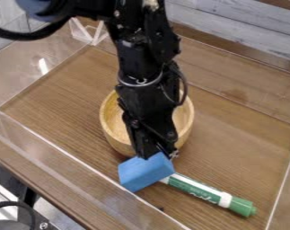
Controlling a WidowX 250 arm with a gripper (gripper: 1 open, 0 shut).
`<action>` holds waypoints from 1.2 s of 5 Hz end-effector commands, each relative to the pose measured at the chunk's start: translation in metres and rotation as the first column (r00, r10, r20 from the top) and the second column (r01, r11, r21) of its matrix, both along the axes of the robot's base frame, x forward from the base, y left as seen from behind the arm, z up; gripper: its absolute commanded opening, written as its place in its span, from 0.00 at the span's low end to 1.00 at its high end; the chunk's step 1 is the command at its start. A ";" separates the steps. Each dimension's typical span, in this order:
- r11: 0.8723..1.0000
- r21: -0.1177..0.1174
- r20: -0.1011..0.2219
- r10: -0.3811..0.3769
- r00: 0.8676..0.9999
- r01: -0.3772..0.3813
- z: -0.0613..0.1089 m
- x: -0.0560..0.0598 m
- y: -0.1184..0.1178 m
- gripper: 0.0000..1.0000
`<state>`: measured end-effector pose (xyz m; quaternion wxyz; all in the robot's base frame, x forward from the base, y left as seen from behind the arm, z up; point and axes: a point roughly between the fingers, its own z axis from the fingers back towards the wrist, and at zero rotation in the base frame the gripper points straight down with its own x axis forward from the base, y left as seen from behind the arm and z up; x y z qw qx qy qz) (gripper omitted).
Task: Put the blue block in the brown bowl
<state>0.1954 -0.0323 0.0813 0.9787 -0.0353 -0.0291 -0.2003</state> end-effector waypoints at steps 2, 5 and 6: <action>1.000 -0.006 0.045 -0.021 0.999 0.021 0.007 0.010 0.000 1.00; 0.998 -0.006 0.056 -0.059 0.997 0.059 0.003 0.013 0.000 1.00; 0.998 -0.005 0.061 -0.069 0.996 0.069 0.000 0.013 -0.001 0.00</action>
